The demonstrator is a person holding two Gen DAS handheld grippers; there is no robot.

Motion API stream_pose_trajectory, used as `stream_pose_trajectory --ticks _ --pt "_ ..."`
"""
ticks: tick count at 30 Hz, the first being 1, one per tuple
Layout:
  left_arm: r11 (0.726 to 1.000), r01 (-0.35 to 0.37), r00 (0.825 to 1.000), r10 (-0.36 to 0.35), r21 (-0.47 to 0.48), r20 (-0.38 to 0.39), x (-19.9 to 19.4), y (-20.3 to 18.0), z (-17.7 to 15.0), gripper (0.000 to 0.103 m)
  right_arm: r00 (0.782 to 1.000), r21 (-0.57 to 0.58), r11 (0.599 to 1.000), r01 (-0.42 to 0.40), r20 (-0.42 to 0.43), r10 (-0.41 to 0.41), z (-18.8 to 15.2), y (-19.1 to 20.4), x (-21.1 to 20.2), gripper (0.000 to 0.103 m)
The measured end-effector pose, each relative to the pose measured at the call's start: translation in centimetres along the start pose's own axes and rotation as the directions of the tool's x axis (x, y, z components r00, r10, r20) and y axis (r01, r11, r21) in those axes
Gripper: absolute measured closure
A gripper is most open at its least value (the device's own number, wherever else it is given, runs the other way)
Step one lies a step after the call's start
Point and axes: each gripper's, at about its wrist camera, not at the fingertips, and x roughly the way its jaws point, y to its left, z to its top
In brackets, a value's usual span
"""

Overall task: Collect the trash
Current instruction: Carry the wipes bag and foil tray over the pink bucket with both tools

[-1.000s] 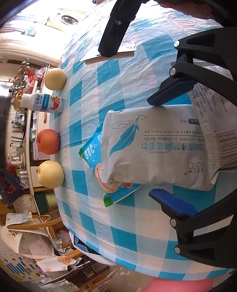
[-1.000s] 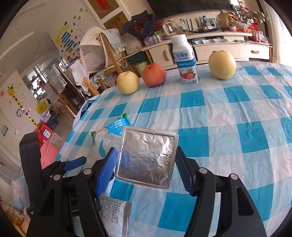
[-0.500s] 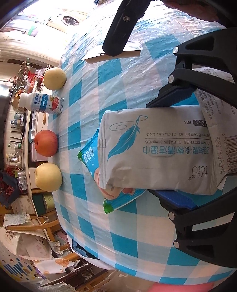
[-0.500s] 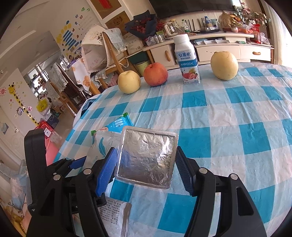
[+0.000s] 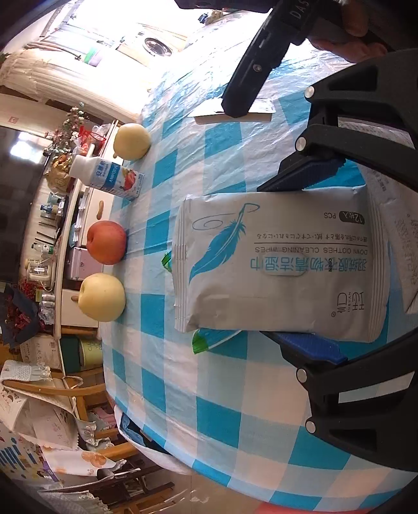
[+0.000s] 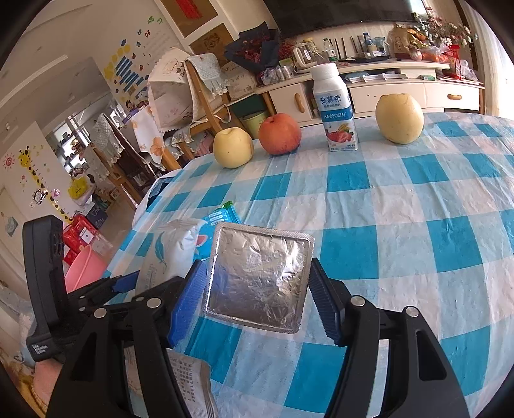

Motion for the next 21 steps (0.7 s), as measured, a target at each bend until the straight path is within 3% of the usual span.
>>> stream_pose_trajectory --ticks 10,21 --pt "0.993 0.043 0.994 -0.031 -0.112 0.101 -3.4 4.2 0.6 0.025 1.000 -0.059 0.998 0.009 0.024 -0.007 -0.5 1.8 -0.1 0.038" --pt "0.974 0.023 0.980 0.022 -0.225 0.196 -6.1 8.8 0.8 0.025 0.999 -0.021 0.999 -0.047 0.015 0.047 -0.6 3.5 0.0 0.038"
